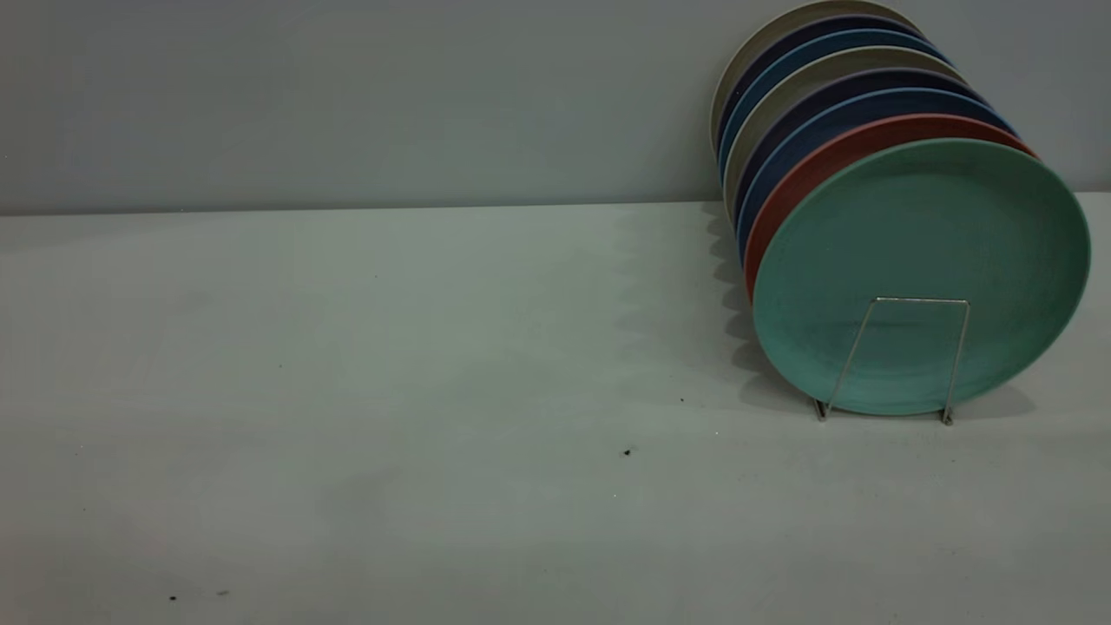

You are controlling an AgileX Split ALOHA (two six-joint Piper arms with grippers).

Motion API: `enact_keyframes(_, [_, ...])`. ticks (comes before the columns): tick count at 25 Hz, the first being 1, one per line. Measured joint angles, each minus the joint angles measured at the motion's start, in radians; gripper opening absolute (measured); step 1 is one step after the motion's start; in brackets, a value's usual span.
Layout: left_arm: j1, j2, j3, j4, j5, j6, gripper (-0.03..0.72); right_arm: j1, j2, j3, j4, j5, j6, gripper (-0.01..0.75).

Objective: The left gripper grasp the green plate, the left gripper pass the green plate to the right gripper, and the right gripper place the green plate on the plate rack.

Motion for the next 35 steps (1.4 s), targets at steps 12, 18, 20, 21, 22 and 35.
enact_keyframes(12, [0.0,-0.295,0.033,0.015,-0.016,-0.048,0.589,0.0,-0.197,0.0,-0.001,0.005,0.001,0.472])
enact_keyframes(18, [0.0,-0.351,0.042,0.017,-0.024,-0.063,0.589,0.0,-0.197,0.0,-0.001,0.006,0.001,0.473])
enact_keyframes(20, [0.0,-0.358,0.042,0.017,-0.024,-0.063,0.589,0.0,-0.197,0.0,-0.001,0.006,0.001,0.473])
enact_keyframes(21, [0.0,-0.358,0.042,0.017,-0.024,-0.063,0.589,0.0,-0.197,0.0,-0.001,0.006,0.001,0.473])
enact_keyframes(22, [0.0,-0.358,0.042,0.017,-0.024,-0.063,0.589,0.0,-0.203,0.0,-0.001,0.006,0.001,0.473])
enact_keyframes(35, [0.0,-0.452,0.042,0.017,-0.025,-0.064,0.589,0.001,-0.29,0.0,-0.002,0.015,0.003,0.473])
